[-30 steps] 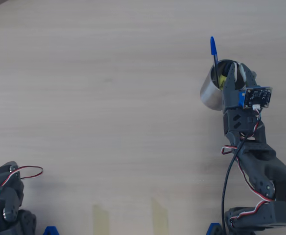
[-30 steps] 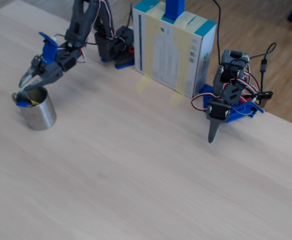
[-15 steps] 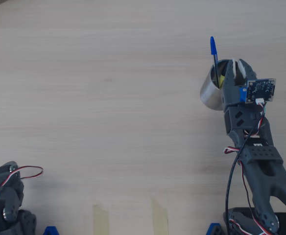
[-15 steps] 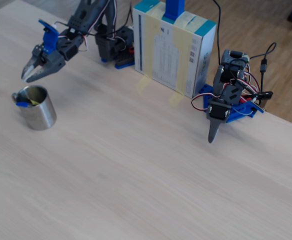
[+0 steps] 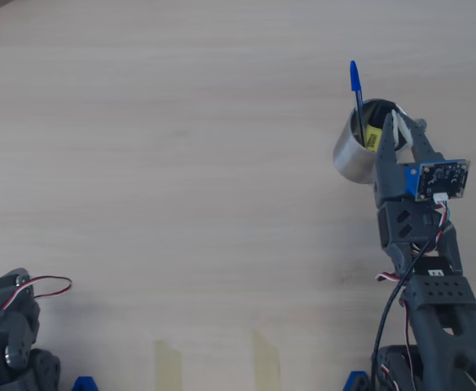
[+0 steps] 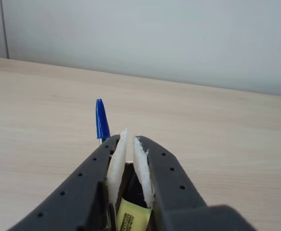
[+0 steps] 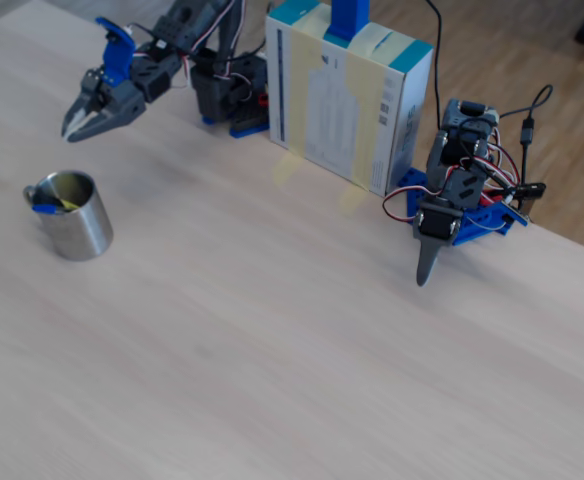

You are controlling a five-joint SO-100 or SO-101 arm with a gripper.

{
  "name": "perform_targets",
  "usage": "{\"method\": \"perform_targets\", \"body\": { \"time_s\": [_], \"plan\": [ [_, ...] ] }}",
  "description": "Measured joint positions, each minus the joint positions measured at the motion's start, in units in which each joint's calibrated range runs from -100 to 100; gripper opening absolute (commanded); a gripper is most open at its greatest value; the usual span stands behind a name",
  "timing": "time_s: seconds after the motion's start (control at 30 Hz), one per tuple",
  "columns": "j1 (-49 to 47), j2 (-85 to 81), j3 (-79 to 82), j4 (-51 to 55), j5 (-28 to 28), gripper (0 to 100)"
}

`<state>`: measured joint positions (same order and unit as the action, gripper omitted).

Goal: Grab the blue pen and put it in the silver cup.

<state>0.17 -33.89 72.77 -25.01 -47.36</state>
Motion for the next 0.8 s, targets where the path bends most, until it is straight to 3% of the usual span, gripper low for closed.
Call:
{"method": "perform_targets", "body": {
  "time_s": [0.67,0.8],
  "plan": [
    [6.1,-23.93,21.73,0.34,-2.56,2],
    [6.86,-28.1,24.35,4.29,-3.28,2]
  ]
}}
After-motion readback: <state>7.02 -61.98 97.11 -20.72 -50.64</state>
